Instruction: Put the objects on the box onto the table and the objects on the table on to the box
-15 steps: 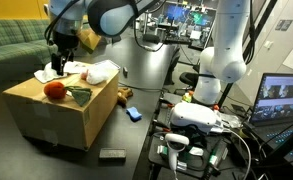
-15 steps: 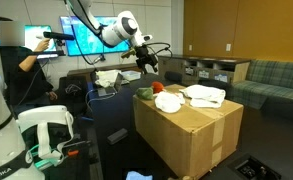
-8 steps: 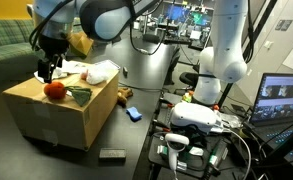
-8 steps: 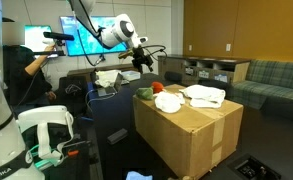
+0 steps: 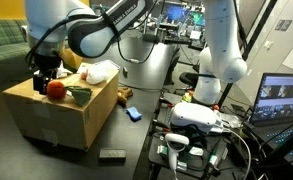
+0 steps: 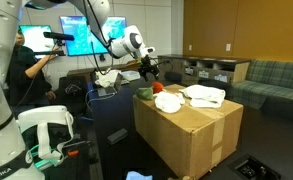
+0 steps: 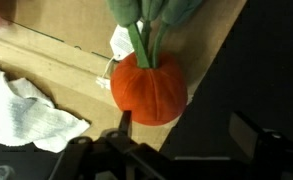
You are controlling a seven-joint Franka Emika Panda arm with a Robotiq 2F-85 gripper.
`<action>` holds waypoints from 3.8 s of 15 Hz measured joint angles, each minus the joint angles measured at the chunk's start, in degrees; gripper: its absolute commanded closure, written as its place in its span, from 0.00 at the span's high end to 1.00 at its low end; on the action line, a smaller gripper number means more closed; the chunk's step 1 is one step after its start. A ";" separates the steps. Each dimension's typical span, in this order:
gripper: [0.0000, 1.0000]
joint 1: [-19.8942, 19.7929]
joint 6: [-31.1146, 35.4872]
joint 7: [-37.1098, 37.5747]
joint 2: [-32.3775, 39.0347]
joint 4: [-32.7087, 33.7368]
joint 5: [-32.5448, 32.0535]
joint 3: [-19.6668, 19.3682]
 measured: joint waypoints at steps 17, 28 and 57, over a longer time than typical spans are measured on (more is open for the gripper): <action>0.13 -0.01 0.10 -7.87 8.64 6.90 0.76 -5.11; 0.05 0.51 -6.12 -9.51 6.60 8.41 0.97 -3.86; 0.05 -3.14 -7.22 -13.13 -34.61 -40.08 22.46 6.65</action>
